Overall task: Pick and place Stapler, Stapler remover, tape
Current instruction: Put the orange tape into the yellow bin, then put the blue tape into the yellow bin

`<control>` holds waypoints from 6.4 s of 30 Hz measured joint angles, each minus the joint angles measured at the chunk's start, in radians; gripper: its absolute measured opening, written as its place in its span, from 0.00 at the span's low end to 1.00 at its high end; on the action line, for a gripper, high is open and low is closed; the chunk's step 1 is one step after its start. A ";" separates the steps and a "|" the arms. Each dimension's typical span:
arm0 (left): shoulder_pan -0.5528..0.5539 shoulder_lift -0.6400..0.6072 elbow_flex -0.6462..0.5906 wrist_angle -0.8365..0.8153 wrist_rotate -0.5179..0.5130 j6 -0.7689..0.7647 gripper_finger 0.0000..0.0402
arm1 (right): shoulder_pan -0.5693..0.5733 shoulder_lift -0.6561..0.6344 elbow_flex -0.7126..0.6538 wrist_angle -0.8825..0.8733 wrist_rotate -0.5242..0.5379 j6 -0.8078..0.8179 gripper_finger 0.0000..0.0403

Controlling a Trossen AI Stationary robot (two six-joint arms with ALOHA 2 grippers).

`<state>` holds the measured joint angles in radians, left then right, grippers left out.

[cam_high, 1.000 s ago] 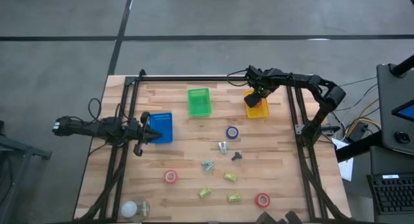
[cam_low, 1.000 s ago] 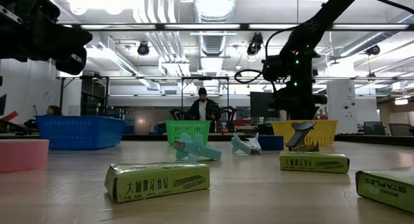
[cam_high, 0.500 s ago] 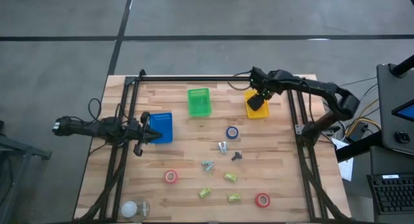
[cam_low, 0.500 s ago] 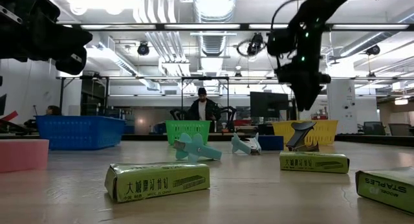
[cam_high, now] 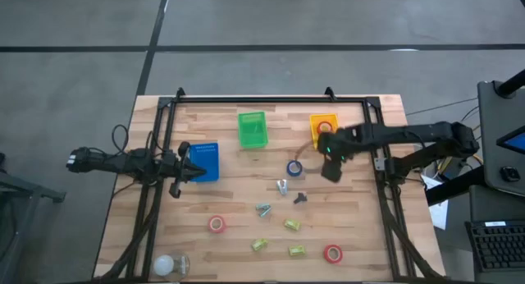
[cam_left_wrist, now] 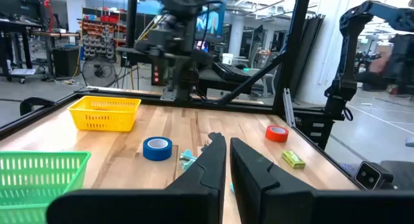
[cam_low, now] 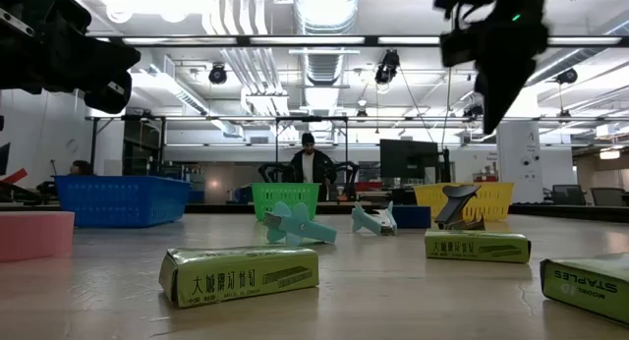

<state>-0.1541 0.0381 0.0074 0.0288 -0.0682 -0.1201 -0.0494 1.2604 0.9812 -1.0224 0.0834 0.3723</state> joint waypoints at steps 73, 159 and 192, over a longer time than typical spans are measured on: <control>0.000 0.000 0.000 0.000 0.000 0.000 0.06 | 0.865 0.483 0.019 0.392 -0.082 0.700 0.12; 0.000 0.000 0.000 0.000 0.000 0.000 0.06 | -0.546 0.372 0.010 0.151 0.009 -0.110 0.13; 0.000 0.000 0.000 0.000 0.000 0.000 0.06 | -0.522 0.273 0.056 0.155 -0.014 -0.093 0.49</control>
<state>-0.1542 0.0381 0.0071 0.0287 -0.0682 -0.1203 -0.5709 1.5332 1.0374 -0.8673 0.0690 0.2789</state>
